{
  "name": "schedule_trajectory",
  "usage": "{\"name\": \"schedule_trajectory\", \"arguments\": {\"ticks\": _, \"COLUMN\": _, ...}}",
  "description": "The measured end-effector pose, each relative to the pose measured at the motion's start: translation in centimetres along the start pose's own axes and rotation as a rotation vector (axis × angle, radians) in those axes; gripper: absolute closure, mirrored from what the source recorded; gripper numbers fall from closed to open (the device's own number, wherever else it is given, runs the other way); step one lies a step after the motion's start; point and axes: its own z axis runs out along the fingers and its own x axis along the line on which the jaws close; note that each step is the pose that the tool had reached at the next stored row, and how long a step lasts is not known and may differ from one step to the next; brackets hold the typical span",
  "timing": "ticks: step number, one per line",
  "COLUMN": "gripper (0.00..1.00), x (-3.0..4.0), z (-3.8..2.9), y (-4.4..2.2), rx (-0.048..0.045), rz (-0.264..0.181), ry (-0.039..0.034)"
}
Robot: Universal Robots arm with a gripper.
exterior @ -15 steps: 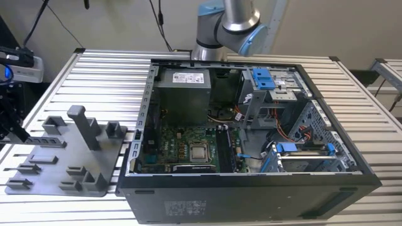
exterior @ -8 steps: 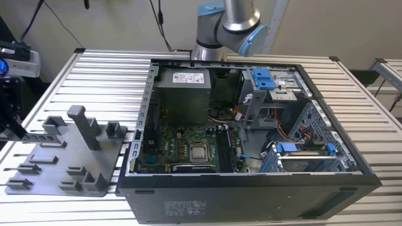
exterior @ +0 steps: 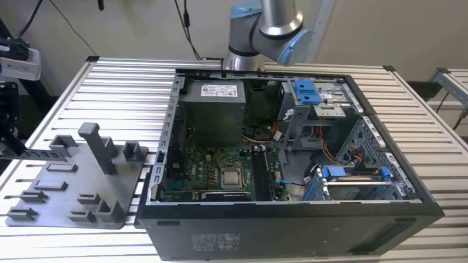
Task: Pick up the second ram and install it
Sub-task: 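Pick up the second ram and move it above second insertion slot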
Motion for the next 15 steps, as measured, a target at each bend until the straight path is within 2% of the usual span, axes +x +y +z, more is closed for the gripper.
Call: {"name": "schedule_trajectory", "arguments": {"ticks": 15, "gripper": 0.86, "x": -0.11, "z": -3.24, "y": 0.01, "rx": 0.0000, "rz": 0.000, "ry": 0.0000}}
